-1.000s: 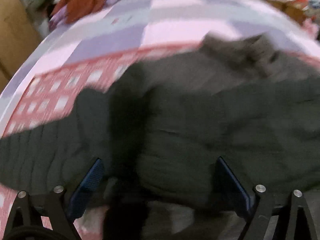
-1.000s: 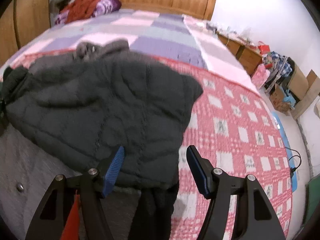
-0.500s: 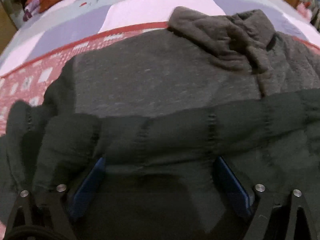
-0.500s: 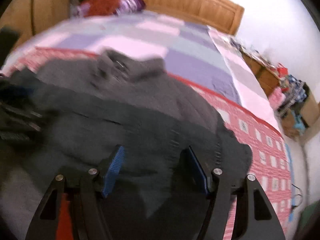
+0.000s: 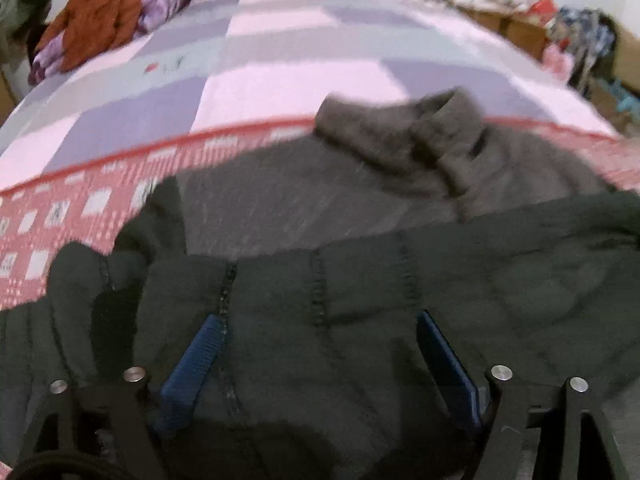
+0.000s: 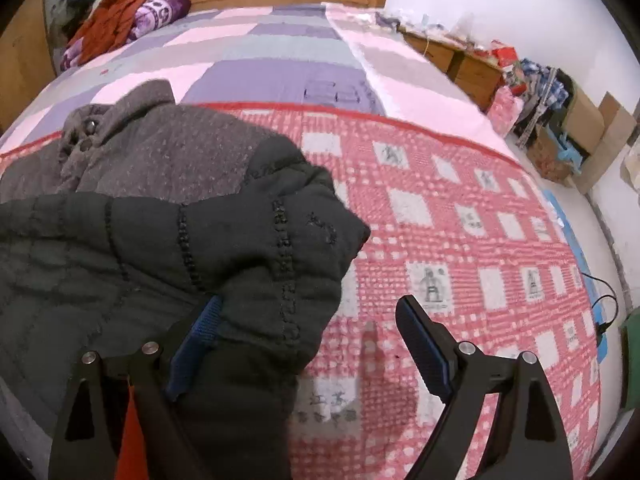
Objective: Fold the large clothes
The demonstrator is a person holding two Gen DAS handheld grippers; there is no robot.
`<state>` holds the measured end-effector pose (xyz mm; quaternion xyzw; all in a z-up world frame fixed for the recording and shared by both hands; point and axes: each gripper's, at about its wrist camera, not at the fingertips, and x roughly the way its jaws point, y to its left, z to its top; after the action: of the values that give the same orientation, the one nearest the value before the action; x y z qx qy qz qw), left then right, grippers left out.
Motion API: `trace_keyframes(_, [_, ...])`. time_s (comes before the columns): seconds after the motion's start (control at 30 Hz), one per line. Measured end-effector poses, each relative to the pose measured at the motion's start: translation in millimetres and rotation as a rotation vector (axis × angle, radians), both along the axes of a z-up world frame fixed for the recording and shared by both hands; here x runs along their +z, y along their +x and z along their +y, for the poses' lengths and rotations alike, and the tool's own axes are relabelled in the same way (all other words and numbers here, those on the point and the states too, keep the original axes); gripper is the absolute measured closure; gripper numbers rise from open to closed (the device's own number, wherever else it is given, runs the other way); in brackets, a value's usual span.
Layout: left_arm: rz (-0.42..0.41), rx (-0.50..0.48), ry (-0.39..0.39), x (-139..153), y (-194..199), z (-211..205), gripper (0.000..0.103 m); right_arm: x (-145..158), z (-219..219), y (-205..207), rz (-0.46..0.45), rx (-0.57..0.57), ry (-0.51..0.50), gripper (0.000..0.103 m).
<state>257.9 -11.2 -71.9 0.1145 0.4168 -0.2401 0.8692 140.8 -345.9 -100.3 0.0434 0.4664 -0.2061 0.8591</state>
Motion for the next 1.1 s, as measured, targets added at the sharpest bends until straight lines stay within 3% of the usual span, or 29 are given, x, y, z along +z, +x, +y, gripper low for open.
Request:
trace_keyframes(0.1, [-0.014, 0.004, -0.071, 14.5, -8.6, 4.9, 0.013, 23.2, 17.6, -18.1, -0.093, 0.009, -0.039, 0.014])
trace_keyframes(0.17, [-0.017, 0.027, -0.071, 14.6, -7.8, 7.5, 0.012, 33.9, 35.9, -22.8, -0.139, 0.037, -0.022, 0.014])
trace_keyframes(0.3, [0.003, 0.146, 0.069, -14.2, 13.2, 18.7, 0.012, 34.8, 83.9, -14.4, -0.147, 0.156, 0.035, 0.014])
trace_keyframes(0.37, [0.066, 0.205, 0.129, -35.0, 26.1, 32.1, 0.011, 23.7, 103.4, -5.7, -0.109, 0.208, 0.047, 0.014])
trace_keyframes(0.4, [0.131, 0.235, 0.112, -47.5, 33.7, 46.2, 0.007, 14.9, 109.3, -3.4, -0.079, 0.225, 0.056, 0.014])
trace_keyframes(0.47, [0.238, 0.264, -0.013, -58.8, 40.4, 70.0, 0.004, -2.8, 105.7, -6.3, -0.031, 0.211, 0.054, 0.014])
trace_keyframes(0.5, [0.243, 0.269, -0.048, -57.5, 40.0, 76.6, 0.004, -8.2, 97.9, -9.3, -0.029, 0.194, 0.062, 0.014])
trace_keyframes(0.63, [0.194, 0.232, -0.008, -52.5, 34.0, 71.2, 0.004, -9.4, 72.6, -30.9, -0.044, 0.133, 0.009, 0.014])
trace_keyframes(0.8, [0.156, 0.259, -0.077, -32.8, 29.2, 87.6, 0.005, -7.1, 39.5, -49.7, -0.025, -0.008, 0.089, 0.014])
trace_keyframes(0.93, [0.146, 0.270, -0.128, -22.2, 27.5, 110.4, 0.005, 3.9, 59.9, -49.3, -0.031, -0.003, 0.033, 0.014])
trace_keyframes(1.1, [0.151, 0.248, -0.131, -19.7, 28.5, 120.0, 0.005, 19.0, 101.4, -27.7, -0.109, 0.023, 0.082, 0.014])
